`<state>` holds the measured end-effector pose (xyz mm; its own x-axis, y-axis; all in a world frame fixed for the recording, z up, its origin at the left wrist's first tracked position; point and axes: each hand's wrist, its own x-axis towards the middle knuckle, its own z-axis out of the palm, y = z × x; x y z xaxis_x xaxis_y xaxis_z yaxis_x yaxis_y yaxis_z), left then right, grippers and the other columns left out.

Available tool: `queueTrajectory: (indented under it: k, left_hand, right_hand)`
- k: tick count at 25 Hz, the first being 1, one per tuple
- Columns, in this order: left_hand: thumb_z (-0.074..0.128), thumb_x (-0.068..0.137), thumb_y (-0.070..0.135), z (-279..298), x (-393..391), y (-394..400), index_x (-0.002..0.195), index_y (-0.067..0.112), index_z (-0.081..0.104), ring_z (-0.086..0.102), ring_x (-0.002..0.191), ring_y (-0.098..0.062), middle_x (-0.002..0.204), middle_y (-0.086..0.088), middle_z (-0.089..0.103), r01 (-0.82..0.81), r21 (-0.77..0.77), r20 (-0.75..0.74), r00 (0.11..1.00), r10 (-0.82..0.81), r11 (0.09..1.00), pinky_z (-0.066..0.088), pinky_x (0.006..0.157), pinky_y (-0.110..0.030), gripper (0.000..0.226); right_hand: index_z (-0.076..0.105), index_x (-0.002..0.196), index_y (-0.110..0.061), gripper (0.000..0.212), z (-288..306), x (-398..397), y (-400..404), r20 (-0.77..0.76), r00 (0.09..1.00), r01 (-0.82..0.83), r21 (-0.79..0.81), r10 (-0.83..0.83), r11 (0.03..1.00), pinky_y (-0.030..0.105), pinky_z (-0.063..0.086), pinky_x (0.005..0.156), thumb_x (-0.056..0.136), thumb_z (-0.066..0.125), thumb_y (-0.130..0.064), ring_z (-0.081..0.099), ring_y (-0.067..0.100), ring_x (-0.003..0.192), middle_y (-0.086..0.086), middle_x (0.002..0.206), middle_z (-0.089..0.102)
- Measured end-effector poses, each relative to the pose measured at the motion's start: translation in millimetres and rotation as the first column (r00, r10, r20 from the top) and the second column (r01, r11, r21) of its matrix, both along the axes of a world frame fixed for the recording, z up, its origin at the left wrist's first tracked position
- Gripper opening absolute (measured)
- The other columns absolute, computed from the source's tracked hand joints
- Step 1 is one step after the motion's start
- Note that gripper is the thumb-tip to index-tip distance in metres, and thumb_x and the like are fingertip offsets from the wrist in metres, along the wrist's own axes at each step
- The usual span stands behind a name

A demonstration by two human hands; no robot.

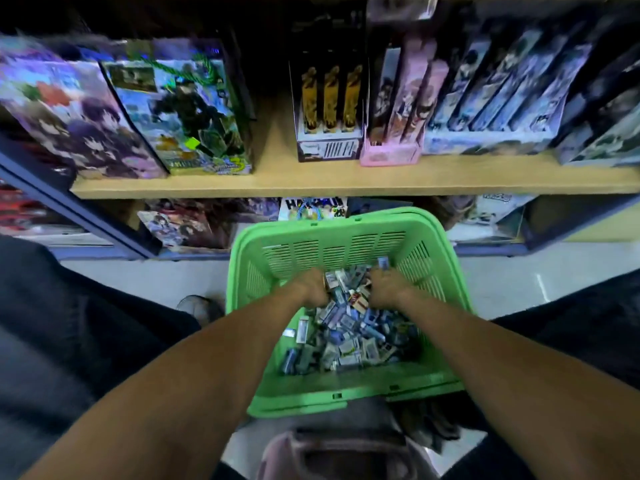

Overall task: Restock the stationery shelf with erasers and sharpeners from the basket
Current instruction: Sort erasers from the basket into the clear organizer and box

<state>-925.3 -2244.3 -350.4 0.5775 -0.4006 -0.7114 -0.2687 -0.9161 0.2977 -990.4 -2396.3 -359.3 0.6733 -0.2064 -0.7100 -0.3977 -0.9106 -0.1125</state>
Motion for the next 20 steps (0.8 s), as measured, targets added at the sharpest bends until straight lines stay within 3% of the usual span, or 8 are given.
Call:
queueTrajectory:
  k: [2, 5, 9, 13, 15, 17, 20]
  left_hand:
    - [0.061, 0.095, 0.016, -10.2, 2.5, 2.5, 0.135, -0.004, 0.051, 0.057, 0.122, -0.031, 0.135, -0.02, 0.056, -0.069, 0.017, 0.002, 0.998, 0.069, 0.997, 0.047, 0.089, -0.03, 0.045]
    - [0.077, 0.084, 0.017, -41.1, 8.8, 3.4, 0.153, -0.003, 0.016, 0.047, 0.133, -0.032, 0.156, -0.02, 0.032, -0.308, -0.001, -0.12, 0.944, 0.306, 0.951, 0.046, 0.099, -0.029, 0.094]
    - [0.088, 0.073, 0.015, -78.0, 6.9, 1.1, 0.159, 0.013, -0.001, 0.041, 0.139, -0.033, 0.159, -0.018, 0.025, -0.474, -0.032, -0.278, 0.85, 0.448, 0.88, 0.044, 0.104, -0.031, 0.124]
    - [0.094, 0.062, 0.026, -99.7, -4.2, -1.4, 0.155, 0.028, 0.01, 0.035, 0.138, -0.039, 0.149, -0.017, 0.028, -0.492, -0.045, -0.198, 0.858, 0.475, 0.869, 0.041, 0.11, -0.041, 0.125]
    - [0.095, 0.058, 0.027, -106.8, -4.0, -2.1, 0.151, 0.035, 0.019, 0.041, 0.132, -0.038, 0.14, -0.015, 0.03, -0.493, -0.084, -0.212, 0.858, 0.468, 0.866, 0.043, 0.108, -0.042, 0.121]
    - [0.095, 0.059, 0.023, -110.7, -3.0, -0.1, 0.147, 0.04, 0.026, 0.051, 0.121, -0.036, 0.135, -0.013, 0.03, -0.509, -0.09, -0.29, 0.836, 0.467, 0.856, 0.051, 0.098, -0.037, 0.113]
    - [0.094, 0.056, 0.024, -113.2, -4.3, 1.5, 0.128, 0.036, 0.036, 0.056, 0.097, -0.029, 0.128, -0.013, 0.043, -0.558, -0.092, -0.355, 0.792, 0.496, 0.825, 0.055, 0.068, -0.03, 0.093]
  right_hand:
    - [0.02, 0.152, 0.0, 0.076, -20.7, -2.6, -2.7, 0.02, 0.995, 0.103, -0.027, -0.103, 0.994, 0.04, 0.042, 0.105, 0.092, 0.063, -0.022, 0.045, 0.038, 0.132, 0.025, 0.149, 0.037]
    - [-0.003, 0.157, -0.02, 0.113, -50.0, -6.6, 0.0, -0.005, 0.969, 0.246, -0.015, -0.246, 0.969, 0.048, 0.039, 0.108, 0.081, 0.078, -0.04, 0.034, 0.047, 0.136, 0.029, 0.155, 0.014]
    - [-0.006, 0.157, -0.03, 0.122, -66.5, -6.7, -4.6, 0.011, 0.978, 0.207, -0.044, -0.206, 0.977, 0.052, 0.032, 0.112, 0.073, 0.08, -0.054, 0.02, 0.048, 0.143, 0.024, 0.159, 0.008]
    - [-0.008, 0.157, -0.03, 0.128, -74.6, -11.4, -4.9, -0.003, 0.982, 0.187, -0.046, -0.187, 0.981, 0.053, 0.02, 0.116, 0.069, 0.08, -0.062, 0.007, 0.05, 0.146, 0.022, 0.162, 0.002]
    - [-0.006, 0.157, -0.029, 0.129, -77.4, -10.8, -2.4, 0.004, 0.988, 0.154, -0.083, -0.154, 0.985, 0.054, 0.024, 0.114, 0.067, 0.079, -0.065, 0.01, 0.052, 0.144, 0.022, 0.161, 0.005]
    - [0.007, 0.156, -0.028, 0.119, -77.2, -7.5, -2.1, 0.049, 0.985, 0.171, -0.072, -0.168, 0.983, 0.05, 0.037, 0.107, 0.068, 0.081, -0.059, 0.021, 0.049, 0.141, 0.021, 0.158, 0.014]
    - [0.023, 0.148, -0.024, 0.102, -76.8, -4.9, 1.0, 0.163, 0.974, 0.17, -0.066, -0.157, 0.983, 0.043, 0.051, 0.089, 0.071, 0.082, -0.054, 0.049, 0.041, 0.124, 0.019, 0.147, 0.029]
